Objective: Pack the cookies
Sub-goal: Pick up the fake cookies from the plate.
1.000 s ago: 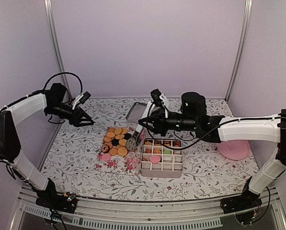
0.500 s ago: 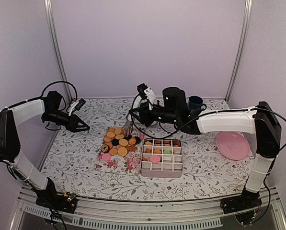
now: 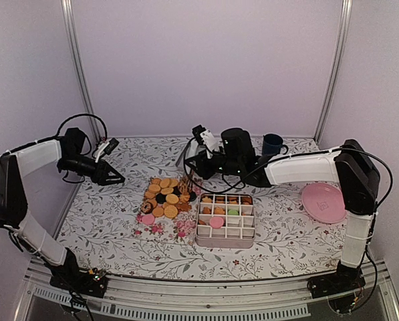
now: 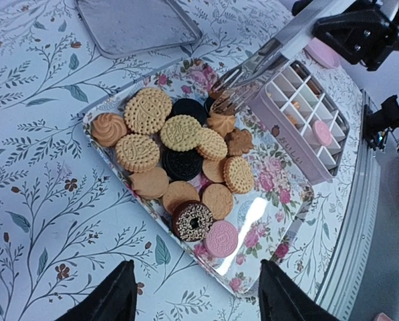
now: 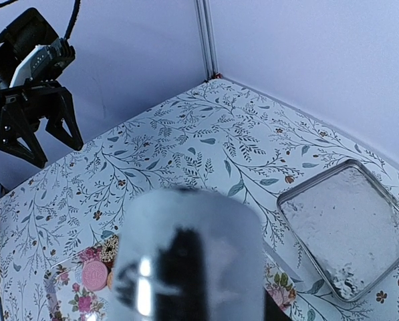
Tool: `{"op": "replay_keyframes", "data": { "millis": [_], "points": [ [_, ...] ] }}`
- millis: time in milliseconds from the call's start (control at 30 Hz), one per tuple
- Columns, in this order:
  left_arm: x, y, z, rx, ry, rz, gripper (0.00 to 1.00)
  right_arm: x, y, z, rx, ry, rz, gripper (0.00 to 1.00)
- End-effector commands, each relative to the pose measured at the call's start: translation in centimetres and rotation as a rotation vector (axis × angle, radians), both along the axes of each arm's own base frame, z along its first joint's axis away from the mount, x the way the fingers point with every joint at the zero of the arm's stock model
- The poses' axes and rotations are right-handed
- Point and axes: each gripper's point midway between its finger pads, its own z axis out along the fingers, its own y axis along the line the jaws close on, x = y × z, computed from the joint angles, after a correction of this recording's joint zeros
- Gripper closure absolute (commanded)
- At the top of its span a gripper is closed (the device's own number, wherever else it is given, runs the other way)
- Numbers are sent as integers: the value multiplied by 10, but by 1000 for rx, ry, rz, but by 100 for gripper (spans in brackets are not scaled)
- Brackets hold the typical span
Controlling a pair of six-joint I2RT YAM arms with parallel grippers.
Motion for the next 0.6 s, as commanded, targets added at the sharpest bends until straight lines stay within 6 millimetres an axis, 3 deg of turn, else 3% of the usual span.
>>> {"op": "replay_keyframes", "data": {
  "millis": [0, 567],
  "points": [
    [0, 0, 8, -23, -32, -5, 37, 2, 1, 7, 34, -9, -7, 68],
    [-2, -2, 10, -42, -29, -14, 38, -4, 1, -9, 23, 36, 13, 64]
  ]
}}
